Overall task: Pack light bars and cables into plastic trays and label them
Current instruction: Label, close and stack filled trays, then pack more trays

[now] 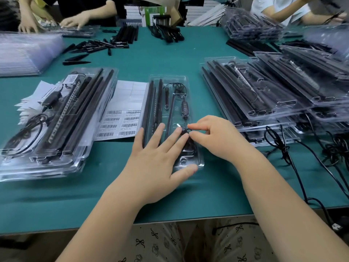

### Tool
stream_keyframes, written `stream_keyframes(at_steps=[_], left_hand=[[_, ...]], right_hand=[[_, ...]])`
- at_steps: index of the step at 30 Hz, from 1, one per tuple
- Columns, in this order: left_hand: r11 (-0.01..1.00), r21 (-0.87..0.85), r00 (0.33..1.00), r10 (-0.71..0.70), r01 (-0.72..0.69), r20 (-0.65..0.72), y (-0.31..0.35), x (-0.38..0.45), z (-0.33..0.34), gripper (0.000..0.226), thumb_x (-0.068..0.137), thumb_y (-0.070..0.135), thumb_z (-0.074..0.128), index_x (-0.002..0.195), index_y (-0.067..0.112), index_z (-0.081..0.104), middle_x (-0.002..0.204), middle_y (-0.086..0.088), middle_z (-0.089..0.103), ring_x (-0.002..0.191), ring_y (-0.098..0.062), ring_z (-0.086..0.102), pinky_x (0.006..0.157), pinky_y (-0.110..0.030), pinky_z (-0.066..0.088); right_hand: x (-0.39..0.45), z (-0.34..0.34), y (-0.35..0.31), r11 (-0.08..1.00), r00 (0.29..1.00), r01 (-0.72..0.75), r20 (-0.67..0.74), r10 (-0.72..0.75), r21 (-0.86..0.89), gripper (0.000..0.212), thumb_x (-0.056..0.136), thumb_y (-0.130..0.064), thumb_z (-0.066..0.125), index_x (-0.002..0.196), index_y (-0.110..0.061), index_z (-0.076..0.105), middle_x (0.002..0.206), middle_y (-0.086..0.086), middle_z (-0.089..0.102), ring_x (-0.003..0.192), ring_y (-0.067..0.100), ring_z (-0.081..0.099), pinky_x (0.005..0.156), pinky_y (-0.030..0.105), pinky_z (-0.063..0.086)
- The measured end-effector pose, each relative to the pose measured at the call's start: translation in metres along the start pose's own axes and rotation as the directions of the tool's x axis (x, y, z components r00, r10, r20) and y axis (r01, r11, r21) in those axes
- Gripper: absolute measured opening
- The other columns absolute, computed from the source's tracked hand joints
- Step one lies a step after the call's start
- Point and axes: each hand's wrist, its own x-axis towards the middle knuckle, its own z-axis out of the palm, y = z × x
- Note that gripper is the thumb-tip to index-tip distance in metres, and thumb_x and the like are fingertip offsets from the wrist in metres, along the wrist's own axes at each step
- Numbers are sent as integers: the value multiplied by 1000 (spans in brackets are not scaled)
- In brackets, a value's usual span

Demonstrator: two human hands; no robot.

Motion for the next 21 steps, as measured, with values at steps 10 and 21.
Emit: stream_keyframes(at_steps=[10,21], left_hand=[[1000,-9,999,-6,7,45,-3,-1,2,91,66,76,-19,148,37,-16,144,22,-31,145,-12,-17,116,-52,-6],[951,-308,989,-19,-28,-150,-10,-17,-26,72,85,69,34,147,32,31,157,13,17,145,-7,9,119,-36,4]], right_hand=[[-22,8,-10,937,978,170,168,-123,-305,48,101,-30,32,148,-25,23,157,-5,13,135,22,29,107,39,29],[-32,6,9,985,944,150,307,-116,-90,70,94,-40,45,150,-33,3,151,-22,-15,142,2,1,107,20,4]])
